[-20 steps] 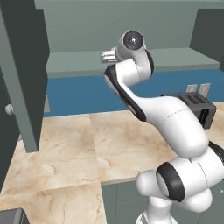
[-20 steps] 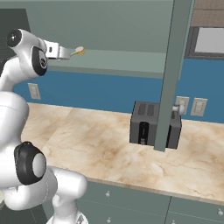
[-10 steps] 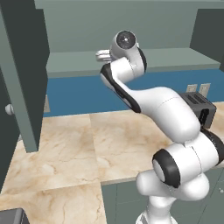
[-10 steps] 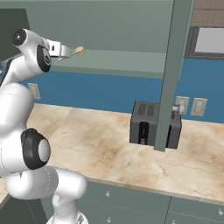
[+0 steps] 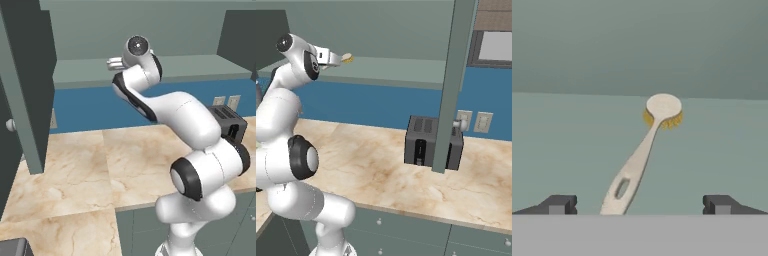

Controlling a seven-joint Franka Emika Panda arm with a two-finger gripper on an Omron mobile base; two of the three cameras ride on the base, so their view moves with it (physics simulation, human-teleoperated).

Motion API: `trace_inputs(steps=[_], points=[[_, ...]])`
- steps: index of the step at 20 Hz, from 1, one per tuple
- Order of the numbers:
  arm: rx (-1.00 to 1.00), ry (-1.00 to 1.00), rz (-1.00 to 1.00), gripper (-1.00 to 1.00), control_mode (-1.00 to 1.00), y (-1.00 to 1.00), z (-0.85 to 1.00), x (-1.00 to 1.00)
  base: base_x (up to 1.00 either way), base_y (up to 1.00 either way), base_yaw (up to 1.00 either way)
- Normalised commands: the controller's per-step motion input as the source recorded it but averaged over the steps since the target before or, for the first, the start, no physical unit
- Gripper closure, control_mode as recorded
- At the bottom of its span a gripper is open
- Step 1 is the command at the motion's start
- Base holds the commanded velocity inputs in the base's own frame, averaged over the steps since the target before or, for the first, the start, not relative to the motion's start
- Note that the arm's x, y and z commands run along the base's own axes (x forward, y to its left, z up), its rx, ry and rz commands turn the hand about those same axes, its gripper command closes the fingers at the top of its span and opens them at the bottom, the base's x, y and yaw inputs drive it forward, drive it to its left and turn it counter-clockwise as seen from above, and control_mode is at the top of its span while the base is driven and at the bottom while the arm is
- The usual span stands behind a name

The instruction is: Locate and retrieve the dish brush and sponge from the cabinet. Place them next to the sink.

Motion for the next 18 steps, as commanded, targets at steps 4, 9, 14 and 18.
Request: trace_inputs(steps=[4, 9, 14, 18], points=[[-0.03, 0.00, 0.00, -1.00, -1.00, 0.12, -0.02, 0.39, 0.00, 0.00, 0.00], [-0.01, 0.03, 0.00, -1.00, -1.00, 0.08, -0.07, 0.32, 0.00, 0.00, 0.00], [0.00, 0.02, 0.00, -1.00, -1.00, 0.01, -0.09, 0.25, 0.00, 0.00, 0.00], [0.00, 0.00, 0.00, -1.00, -1.00, 0.00, -0.13, 0.19, 0.00, 0.00, 0.00]])
